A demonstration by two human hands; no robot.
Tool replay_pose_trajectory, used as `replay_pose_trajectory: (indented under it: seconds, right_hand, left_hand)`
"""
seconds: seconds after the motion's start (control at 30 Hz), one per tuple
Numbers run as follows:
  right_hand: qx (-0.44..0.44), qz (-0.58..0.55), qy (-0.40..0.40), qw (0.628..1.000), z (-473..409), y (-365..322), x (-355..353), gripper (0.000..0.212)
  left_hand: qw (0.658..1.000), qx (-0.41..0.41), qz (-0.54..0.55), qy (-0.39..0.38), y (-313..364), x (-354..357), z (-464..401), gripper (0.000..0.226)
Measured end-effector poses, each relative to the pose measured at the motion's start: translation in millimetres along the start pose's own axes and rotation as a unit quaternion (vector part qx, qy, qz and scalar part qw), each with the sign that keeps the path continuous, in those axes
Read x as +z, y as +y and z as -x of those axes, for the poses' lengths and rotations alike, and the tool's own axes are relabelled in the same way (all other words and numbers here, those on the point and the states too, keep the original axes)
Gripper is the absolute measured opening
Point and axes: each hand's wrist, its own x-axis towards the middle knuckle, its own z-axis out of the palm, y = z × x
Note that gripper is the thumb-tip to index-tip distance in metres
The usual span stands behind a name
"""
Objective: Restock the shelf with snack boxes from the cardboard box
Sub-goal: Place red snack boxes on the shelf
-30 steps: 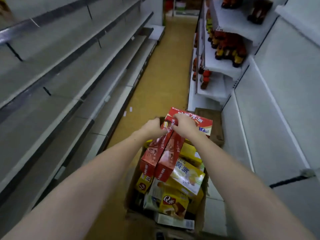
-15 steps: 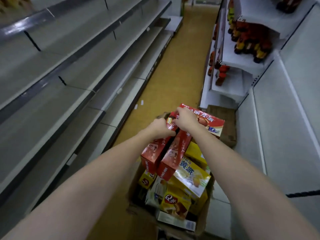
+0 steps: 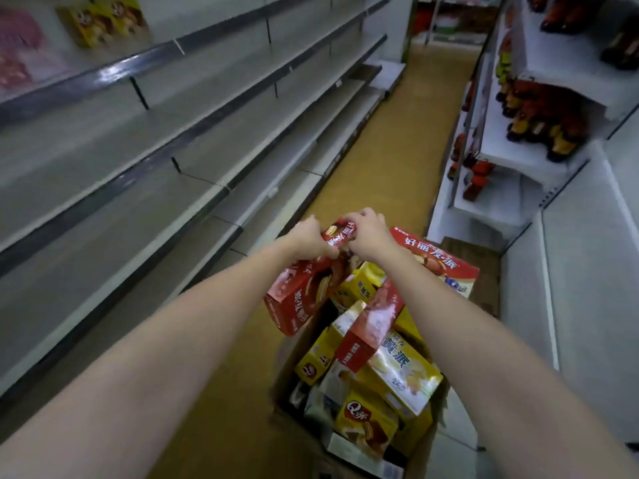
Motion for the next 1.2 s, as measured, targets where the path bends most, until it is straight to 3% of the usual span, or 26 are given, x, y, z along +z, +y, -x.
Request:
replay_pose_trajectory:
  seconds: [0.2,0.47,0.63,1.0,1.2]
  right_hand:
    - [-0.084,0.101,-0.059,0.99,-14.1,-73.3,-1.5,0.063]
    - [-0.195,0.112,-0.101,0.969,-13.6,-212.2,11.0,0.081]
    - [-0.256,0.138,-0.077,0.953,-1.2,-301.3,20.1,0.063]
    - [-0.34,0.117,-0.004,0.933,40.7,-459.8,29.8,0.056]
    - [-0.367,0.065,-0.001,0.928,54.6,-528.7,37.3,0.057]
  left_hand:
    - [0.999,-0.021,0.034,-0.021,-48.9,-59.2,39.6,0.035]
    - [0.997,-0.052,0.001,0.055,-132.4,-132.2,110.0,0.043]
    - [0.993,-0.071,0.026,0.088,-192.6,-176.0,161.2,0.046]
    - [0.975,-0.117,0.028,0.187,-315.1,-255.6,289.6,0.073]
    - [0.935,-0.127,0.026,0.331,-354.5,-291.5,354.8,0.067]
